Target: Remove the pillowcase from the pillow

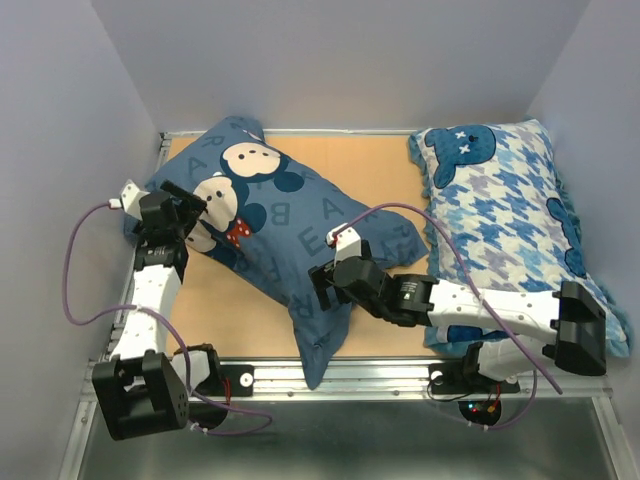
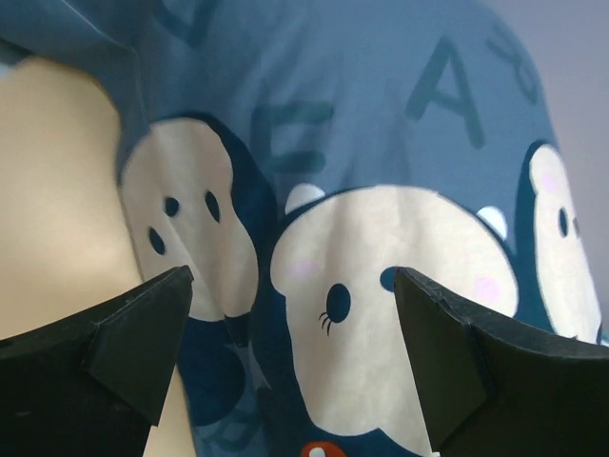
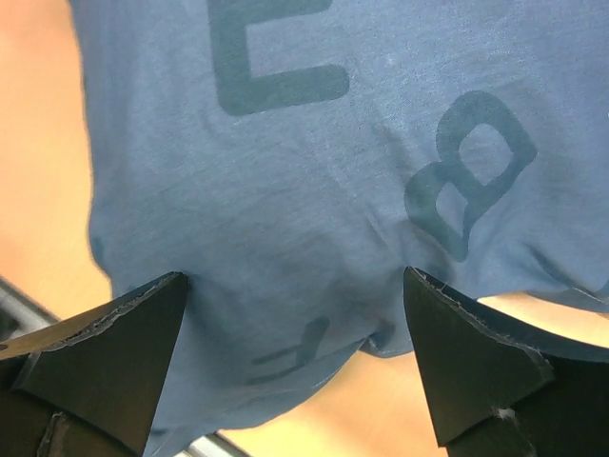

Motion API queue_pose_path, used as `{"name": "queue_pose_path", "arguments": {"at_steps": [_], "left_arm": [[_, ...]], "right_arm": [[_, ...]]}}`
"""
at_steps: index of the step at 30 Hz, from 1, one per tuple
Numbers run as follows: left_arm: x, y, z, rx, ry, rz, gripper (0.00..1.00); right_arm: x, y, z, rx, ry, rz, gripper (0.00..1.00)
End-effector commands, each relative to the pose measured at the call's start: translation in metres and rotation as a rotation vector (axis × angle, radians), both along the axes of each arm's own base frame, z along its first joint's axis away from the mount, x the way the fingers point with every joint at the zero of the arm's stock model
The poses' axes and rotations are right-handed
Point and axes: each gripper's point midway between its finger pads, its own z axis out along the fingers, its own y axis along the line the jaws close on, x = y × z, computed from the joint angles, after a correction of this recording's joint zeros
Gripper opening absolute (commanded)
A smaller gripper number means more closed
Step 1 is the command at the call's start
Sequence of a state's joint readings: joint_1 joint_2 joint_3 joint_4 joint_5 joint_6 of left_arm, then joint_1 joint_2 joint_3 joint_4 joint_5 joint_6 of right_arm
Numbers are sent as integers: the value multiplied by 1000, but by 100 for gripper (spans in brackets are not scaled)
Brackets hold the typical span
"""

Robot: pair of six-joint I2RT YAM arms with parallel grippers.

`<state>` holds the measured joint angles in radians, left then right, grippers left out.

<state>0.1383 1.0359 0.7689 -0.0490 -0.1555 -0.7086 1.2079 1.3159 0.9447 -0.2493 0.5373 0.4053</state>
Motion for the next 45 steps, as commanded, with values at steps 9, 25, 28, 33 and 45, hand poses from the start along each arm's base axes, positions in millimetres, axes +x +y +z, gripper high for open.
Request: {"name": "queue_pose_path", "arguments": {"at_steps": [9, 25, 28, 33, 45], "left_arm": [[56, -44, -10, -142, -275, -223, 79], [11, -97, 146, 278, -260, -325, 0], [-24, -97, 204, 332, -240, -338, 0], [-12, -125, 274, 365, -291, -419, 0], [155, -260, 16, 374, 274, -749, 0]], "right_arm": [[27, -2, -31, 1, -113, -169, 100], [10, 50, 111, 235, -140, 72, 1], [-22, 66, 172, 377, -82, 253, 0], [-36, 54, 255, 565, -107, 287, 1], [132, 0, -38, 677, 727, 90, 1]]}}
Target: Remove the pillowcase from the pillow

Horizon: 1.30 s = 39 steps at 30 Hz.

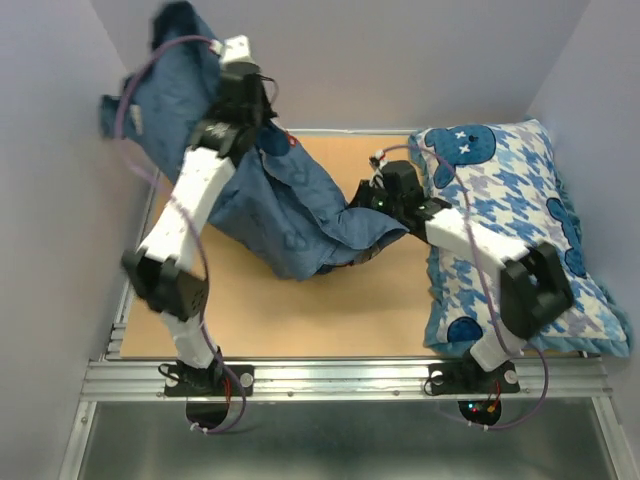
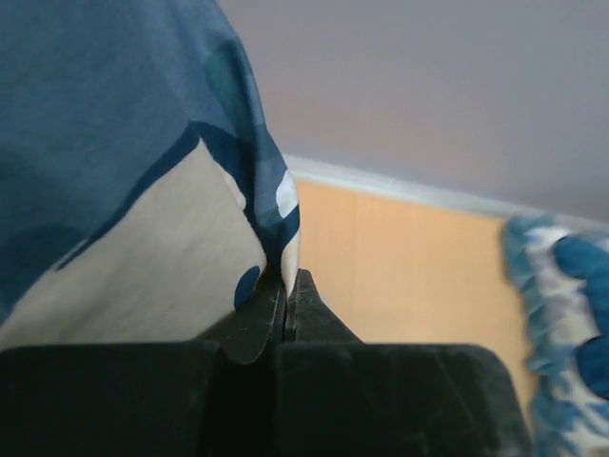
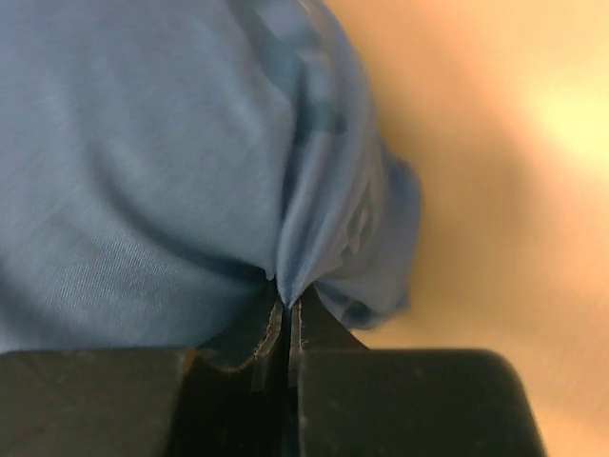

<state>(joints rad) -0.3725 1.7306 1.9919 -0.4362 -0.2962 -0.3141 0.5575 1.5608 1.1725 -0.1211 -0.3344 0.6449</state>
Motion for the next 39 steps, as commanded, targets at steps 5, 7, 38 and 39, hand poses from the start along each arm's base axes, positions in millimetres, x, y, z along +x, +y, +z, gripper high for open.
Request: {"name": "queue_pose_path", "arguments": {"at_steps": [5, 7, 38, 39], "left_arm": [[21, -87, -246, 88, 489, -191, 0], [17, -90, -253, 87, 487, -189, 0], [-81, -52, -89, 38, 104, -137, 66], [-88, -38, -83, 66, 91, -86, 66]], "right_arm": [[16, 1, -179, 113, 476, 67, 1], [26, -1, -184, 96, 463, 30, 1], [114, -116, 25, -207, -92, -445, 88], [109, -119, 29, -207, -100, -447, 88]]}}
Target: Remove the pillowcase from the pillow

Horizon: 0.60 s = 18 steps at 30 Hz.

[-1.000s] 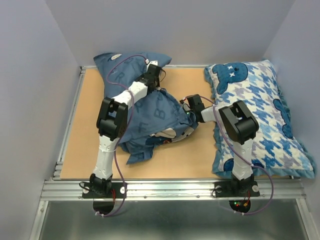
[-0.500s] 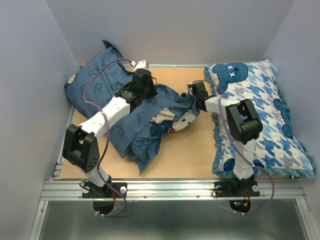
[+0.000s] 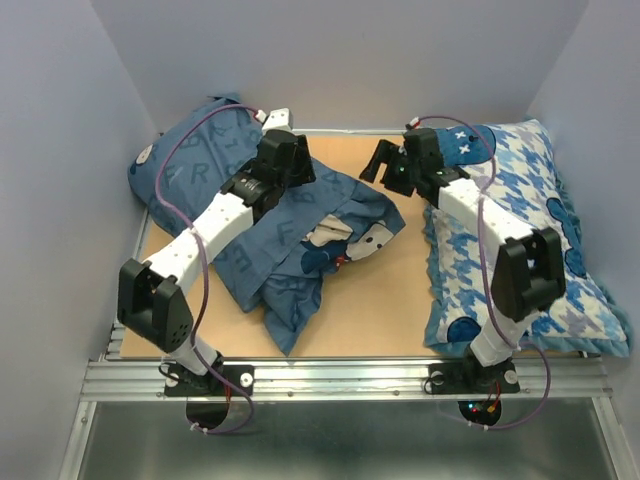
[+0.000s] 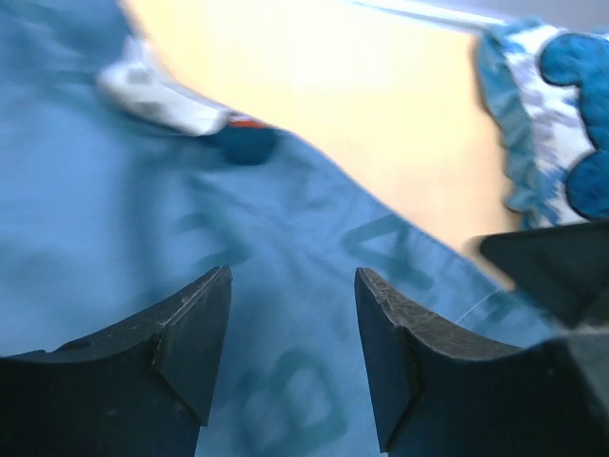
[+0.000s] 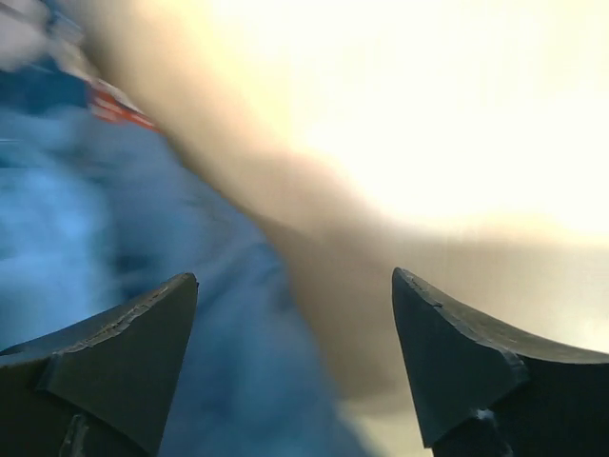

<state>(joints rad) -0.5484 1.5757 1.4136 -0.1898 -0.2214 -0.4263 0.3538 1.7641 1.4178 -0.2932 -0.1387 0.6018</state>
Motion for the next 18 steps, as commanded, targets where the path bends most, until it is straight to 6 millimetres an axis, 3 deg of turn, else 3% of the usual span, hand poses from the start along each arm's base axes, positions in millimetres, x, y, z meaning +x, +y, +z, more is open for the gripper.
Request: {"name": "queue_pose_path", "arguments": {"at_steps": [1, 3, 4, 5, 6, 7, 10, 13, 16, 18], "left_arm": [[-30, 54, 42, 153, -75, 127, 66], [-42, 60, 38, 171, -66, 129, 70], [-54, 58, 46, 154, -86, 106, 70], [-63, 57, 36, 167, -64, 86, 71], [-76, 50, 43, 149, -80, 44, 83], [-81, 53, 40, 154, -72, 40, 83], [-109, 46, 14, 186, -17, -25, 83], [-123, 50, -11, 204, 33, -39, 83], [-136, 45, -21, 187, 52, -72, 83], [-141, 46, -36, 198, 72, -89, 83]], "right_arm": [[-8, -26, 71, -36, -175, -71, 88], [-19, -23, 80, -12, -184, -34, 89], [-26, -19, 82, 2, -183, -9, 89], [-42, -9, 82, 16, -180, 37, 89], [-52, -2, 79, 7, -182, 59, 89], [-62, 7, 77, -10, -185, 78, 89], [-115, 59, 46, -76, -161, 188, 89], [-143, 93, 32, -83, -166, 255, 89], [-159, 112, 19, -108, -163, 285, 89], [-160, 115, 13, -117, -157, 274, 89]]}}
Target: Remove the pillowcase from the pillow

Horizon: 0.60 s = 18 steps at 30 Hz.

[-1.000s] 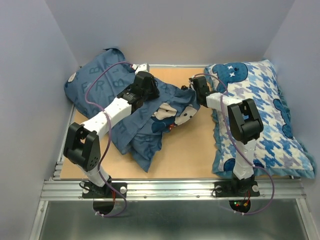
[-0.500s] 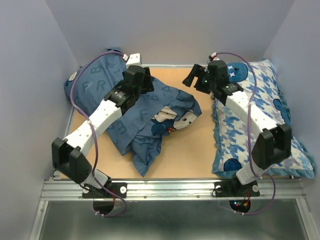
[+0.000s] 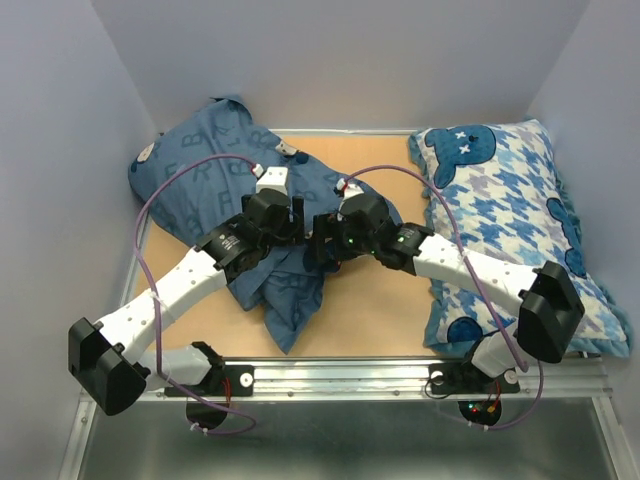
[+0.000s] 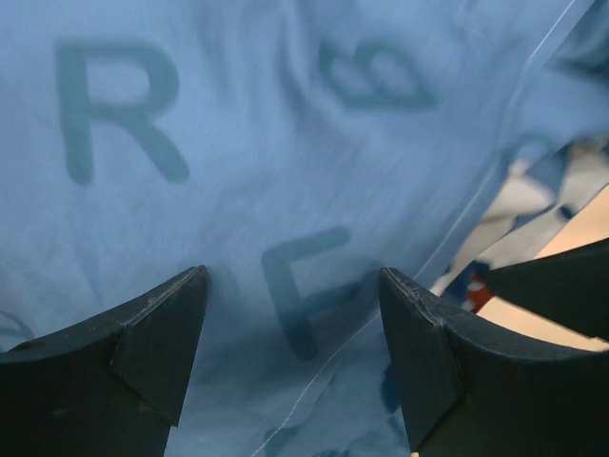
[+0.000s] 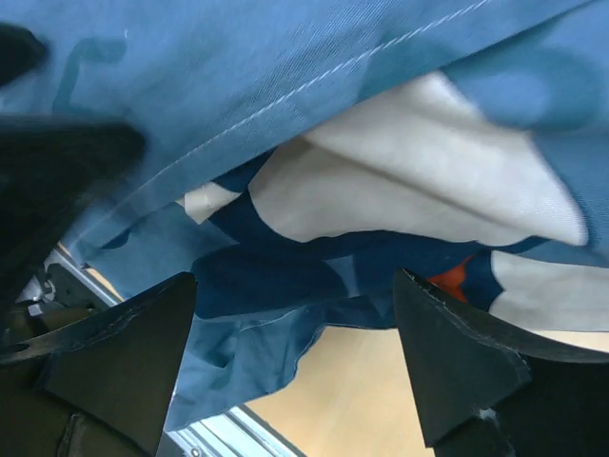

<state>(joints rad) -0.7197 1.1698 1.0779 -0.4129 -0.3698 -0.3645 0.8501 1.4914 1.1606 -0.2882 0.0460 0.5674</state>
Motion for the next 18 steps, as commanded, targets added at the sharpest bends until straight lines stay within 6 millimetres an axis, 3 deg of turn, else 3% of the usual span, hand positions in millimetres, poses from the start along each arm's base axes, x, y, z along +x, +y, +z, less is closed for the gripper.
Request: {"name": "queue_pose_path", "arguments": {"at_steps": [1, 5, 7, 8, 11, 12, 13, 16, 18], "left_arm": [[-12, 2, -13, 2, 24, -19, 83], [-14, -2, -31, 24, 62, -31, 82], [-11, 1, -33, 38, 58, -10, 81], [-9, 2, -34, 44, 57, 3, 79], [-5, 7, -32, 71, 51, 40, 59], [-3, 9, -31, 72, 49, 53, 42], [0, 11, -26, 80, 35, 72, 35], [5, 19, -9, 91, 0, 126, 18], [8, 26, 2, 101, -22, 169, 16]], "right_arm": [[14, 0, -1, -6, -59, -87, 88], [20, -2, -13, -28, -53, -129, 80], [26, -7, -15, -42, -64, -171, 62], [27, -9, -15, -44, -69, -180, 47], [33, -14, -12, -62, -96, -204, 22], [34, -14, -11, -66, -101, -206, 17], [36, -16, -11, -74, -109, -216, 13], [41, -23, -12, -77, -107, -222, 1], [43, -28, -12, -75, -103, -230, 1]]}}
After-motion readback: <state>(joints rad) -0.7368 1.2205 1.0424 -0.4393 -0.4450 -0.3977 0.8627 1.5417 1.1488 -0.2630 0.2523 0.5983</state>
